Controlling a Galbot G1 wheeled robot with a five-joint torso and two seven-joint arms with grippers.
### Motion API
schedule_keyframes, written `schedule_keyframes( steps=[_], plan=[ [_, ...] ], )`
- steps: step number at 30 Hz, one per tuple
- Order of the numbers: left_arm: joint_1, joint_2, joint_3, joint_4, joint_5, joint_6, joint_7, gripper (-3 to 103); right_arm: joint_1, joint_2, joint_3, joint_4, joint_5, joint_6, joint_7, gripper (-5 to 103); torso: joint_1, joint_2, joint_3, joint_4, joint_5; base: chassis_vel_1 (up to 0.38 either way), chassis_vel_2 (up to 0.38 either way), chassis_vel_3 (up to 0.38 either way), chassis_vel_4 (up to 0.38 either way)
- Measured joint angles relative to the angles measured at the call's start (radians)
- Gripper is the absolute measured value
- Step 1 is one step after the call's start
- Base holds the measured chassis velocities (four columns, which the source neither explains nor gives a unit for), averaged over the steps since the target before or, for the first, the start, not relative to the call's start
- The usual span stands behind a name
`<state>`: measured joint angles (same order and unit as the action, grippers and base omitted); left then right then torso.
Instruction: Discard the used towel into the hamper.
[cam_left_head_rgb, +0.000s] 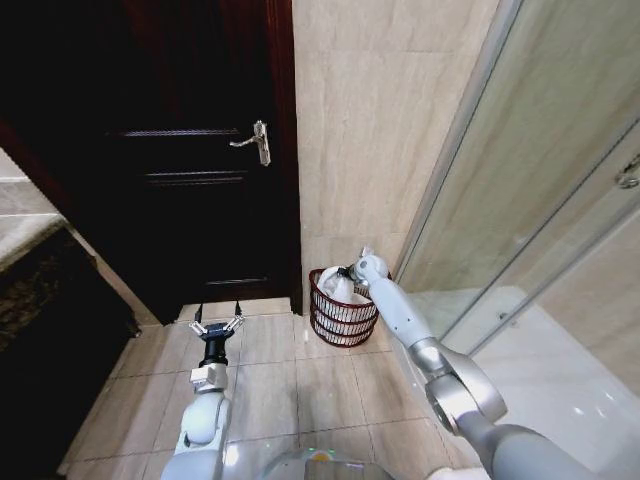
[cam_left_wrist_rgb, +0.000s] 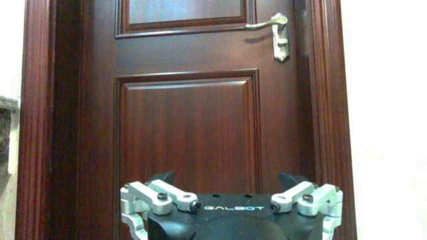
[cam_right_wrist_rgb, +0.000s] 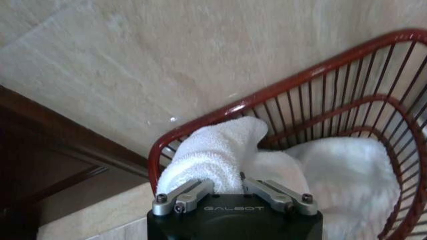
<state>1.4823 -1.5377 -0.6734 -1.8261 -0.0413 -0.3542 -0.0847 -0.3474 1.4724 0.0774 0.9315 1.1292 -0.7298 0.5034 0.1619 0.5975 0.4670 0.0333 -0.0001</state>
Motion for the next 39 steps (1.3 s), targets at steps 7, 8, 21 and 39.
schedule_keyframes(
  steps=[7,8,21,39],
  plan=[
    [0.002,0.000,0.000,0.000,0.002,0.000,0.000,100,0.001,0.039,0.034,-0.066,-0.047,0.000,-0.025,2,0.000,0.000,0.000,0.0001,-0.0001,0.000,0.000,0.000,0.000],
    [0.002,0.001,0.000,0.000,0.002,0.000,0.000,100,0.001,0.045,0.041,-0.080,-0.059,0.001,-0.033,2,0.000,0.000,0.000,0.0000,0.0000,0.000,0.000,0.000,0.000],
    [0.005,0.003,0.003,-0.004,0.005,0.001,0.002,100,-0.017,0.086,0.073,-0.159,-0.187,0.003,-0.139,-1,0.000,0.000,0.000,0.0000,0.0000,0.000,0.000,0.000,0.000],
    [0.009,0.012,0.003,-0.012,-0.007,0.004,0.007,100,-0.069,0.060,0.039,-0.047,-0.204,0.000,-0.109,62,0.000,0.000,0.000,0.0000,0.0001,0.000,0.000,0.000,0.000]
  ],
)
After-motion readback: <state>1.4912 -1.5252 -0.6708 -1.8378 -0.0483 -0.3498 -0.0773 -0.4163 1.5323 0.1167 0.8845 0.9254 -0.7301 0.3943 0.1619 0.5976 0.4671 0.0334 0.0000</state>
